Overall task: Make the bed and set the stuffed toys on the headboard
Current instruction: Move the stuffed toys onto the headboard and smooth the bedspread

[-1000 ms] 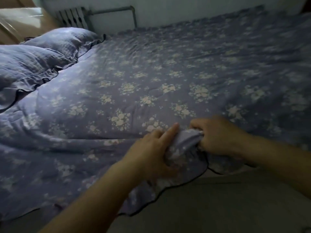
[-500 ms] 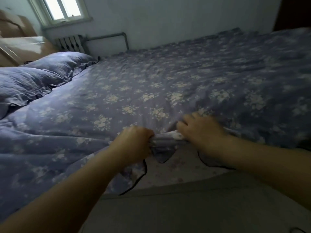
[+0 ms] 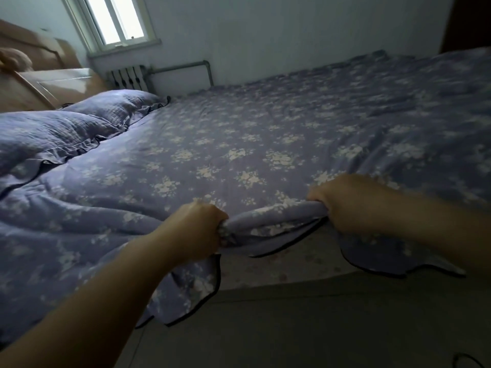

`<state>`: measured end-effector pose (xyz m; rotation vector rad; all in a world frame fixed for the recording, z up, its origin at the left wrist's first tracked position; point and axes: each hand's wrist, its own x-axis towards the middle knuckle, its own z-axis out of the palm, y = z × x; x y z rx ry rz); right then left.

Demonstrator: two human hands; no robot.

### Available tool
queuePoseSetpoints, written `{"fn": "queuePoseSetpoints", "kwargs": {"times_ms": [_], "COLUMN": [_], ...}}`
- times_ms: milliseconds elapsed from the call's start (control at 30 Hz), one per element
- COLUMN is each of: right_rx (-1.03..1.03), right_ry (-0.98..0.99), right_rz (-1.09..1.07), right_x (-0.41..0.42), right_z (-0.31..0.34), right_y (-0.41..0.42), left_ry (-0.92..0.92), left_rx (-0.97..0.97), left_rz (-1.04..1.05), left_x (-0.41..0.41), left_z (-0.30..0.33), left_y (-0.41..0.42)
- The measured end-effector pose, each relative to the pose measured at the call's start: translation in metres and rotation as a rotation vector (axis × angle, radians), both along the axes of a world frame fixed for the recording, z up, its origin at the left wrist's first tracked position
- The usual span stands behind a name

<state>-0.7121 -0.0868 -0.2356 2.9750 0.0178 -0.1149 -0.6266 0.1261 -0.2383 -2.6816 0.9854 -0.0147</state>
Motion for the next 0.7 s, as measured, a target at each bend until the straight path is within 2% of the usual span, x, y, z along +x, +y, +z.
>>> {"fn": "queuePoseSetpoints", "kwargs": {"times_ms": [100, 200, 300, 400, 433, 567, 700], "right_rx": [0.038, 0.065, 0.079, 0.156, 0.183, 0.282, 0.257], "right_ry": [0.038, 0.098, 0.288, 0.632, 0.686, 0.540, 0.403], "right_rz": [-0.006, 0.009, 0.041, -0.012, -0.043, -0.088, -0.155], "right_x": [0.002, 0.004, 0.002, -0.005, -0.007, -0.007, -0.003], "right_z": [-0.006, -0.020, -0.056, -0.096, -0.101, -0.104, -0.105], "right_y": [-0.001, -0.005, -0.006, -0.009, -0.012, -0.036, -0.064], "left_ry": [0.008, 0.039, 0.195, 0.478, 0.520, 0.463, 0.287], "left_rx": [0.045, 0.238, 0.409, 0.326, 0.255, 0.013, -0.075], "left_rz": [-0.002, -0.078, -0.136, -0.047, -0.001, 0.001, -0.129], "left_x": [0.004, 0.007, 0.010, 0.016, 0.019, 0.035, 0.042], "left_z": [-0.005, -0.022, -0.054, -0.078, -0.080, -0.074, -0.066], "left_y": [-0.001, -0.007, -0.004, 0.008, 0.012, 0.002, -0.035]}}
